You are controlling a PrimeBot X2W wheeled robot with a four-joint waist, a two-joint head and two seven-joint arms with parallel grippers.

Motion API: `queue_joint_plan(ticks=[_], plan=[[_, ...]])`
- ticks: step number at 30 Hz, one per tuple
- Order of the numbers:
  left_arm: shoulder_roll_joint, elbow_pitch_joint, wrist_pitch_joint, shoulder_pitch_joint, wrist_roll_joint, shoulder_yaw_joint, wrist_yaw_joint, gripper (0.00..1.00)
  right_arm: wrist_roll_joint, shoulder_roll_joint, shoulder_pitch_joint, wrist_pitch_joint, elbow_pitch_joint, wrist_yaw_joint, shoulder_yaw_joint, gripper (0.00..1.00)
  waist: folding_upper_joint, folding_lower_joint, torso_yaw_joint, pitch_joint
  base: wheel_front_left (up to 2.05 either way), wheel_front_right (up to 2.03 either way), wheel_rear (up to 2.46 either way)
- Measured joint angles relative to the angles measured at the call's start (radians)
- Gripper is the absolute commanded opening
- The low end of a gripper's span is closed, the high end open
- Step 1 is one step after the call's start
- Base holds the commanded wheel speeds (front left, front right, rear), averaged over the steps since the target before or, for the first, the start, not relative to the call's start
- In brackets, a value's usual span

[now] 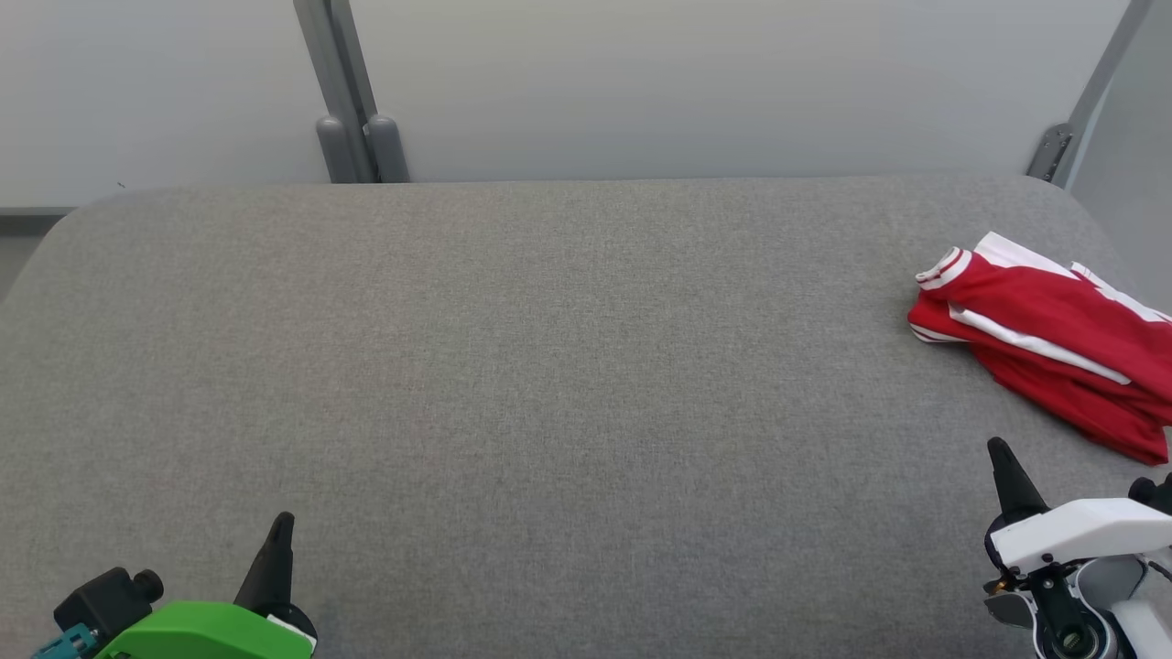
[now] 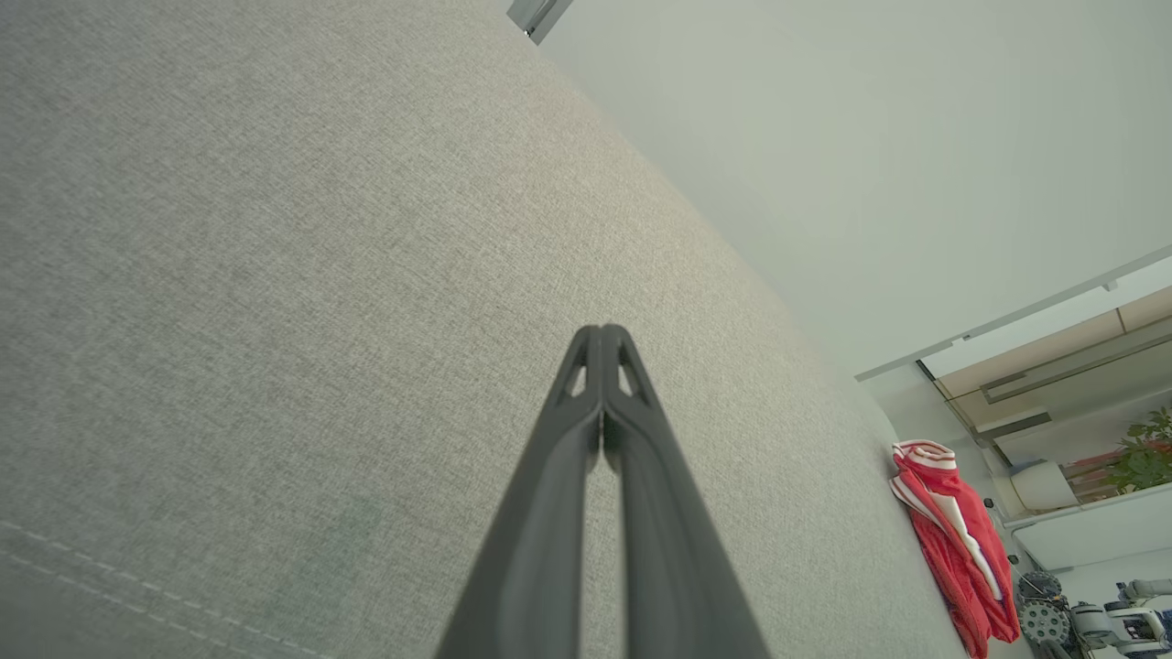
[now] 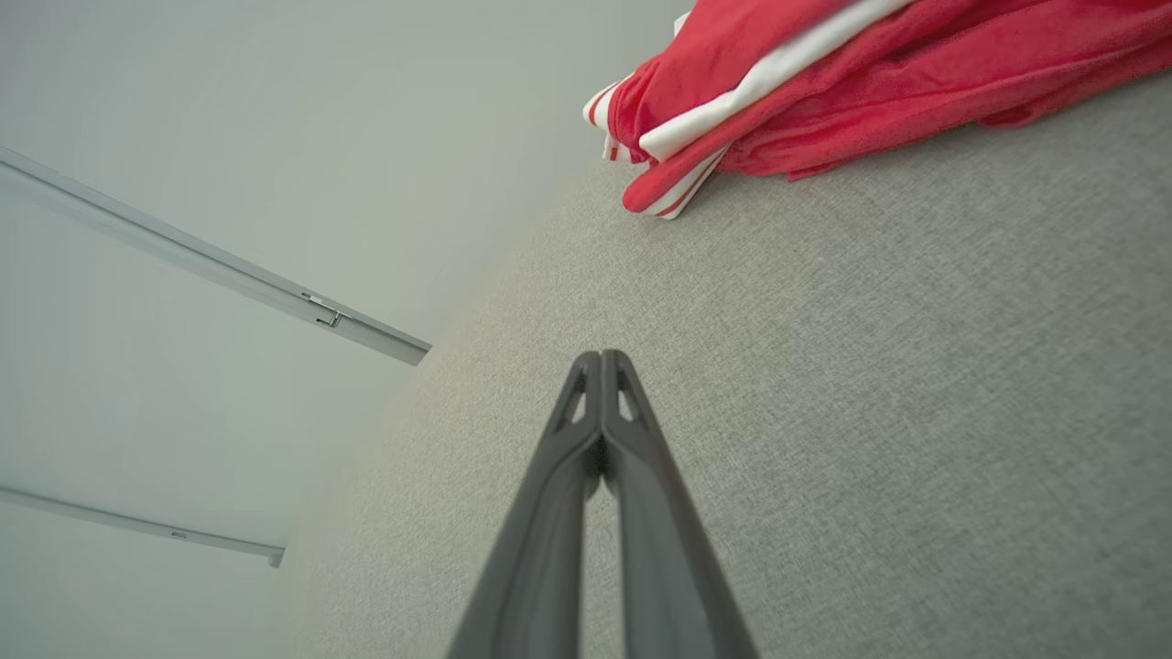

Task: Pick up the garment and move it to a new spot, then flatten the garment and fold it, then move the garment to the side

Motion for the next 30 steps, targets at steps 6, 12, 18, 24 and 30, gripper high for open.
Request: queue_joint_plan(ticks=[6,12,18,24,30], plan=[[-0.006,0.021,0.013,-0.023,-0.071,0.018,-0.015,0.00,0.067,0.018,-0.014,0.020,-0.004,0.018,-0.030,0.00,0.0000,0.0000,-0.008,0.005,0.00,0.00,0.00],[-0.011,0.037,0.025,-0.037,-0.136,0.038,-0.025,0.00,0.126,0.037,-0.017,0.041,-0.007,0.031,-0.055,0.00,0.0000,0.0000,-0.014,0.008,0.00,0.00,0.00],[-0.024,0.055,0.034,-0.053,-0.198,0.053,-0.034,0.00,0.185,0.054,-0.026,0.063,-0.009,0.044,-0.080,0.00,0.0000,0.0000,-0.021,0.012,0.00,0.00,0.00],[-0.029,0.073,0.044,-0.067,-0.270,0.075,-0.051,0.00,0.253,0.074,-0.037,0.081,-0.014,0.059,-0.109,0.00,0.0000,0.0000,-0.028,0.017,0.00,0.00,0.00],[-0.037,0.088,0.052,-0.085,-0.326,0.088,-0.060,0.00,0.303,0.088,-0.042,0.099,-0.016,0.072,-0.132,0.00,0.0000,0.0000,-0.034,0.020,0.00,0.00,0.00]])
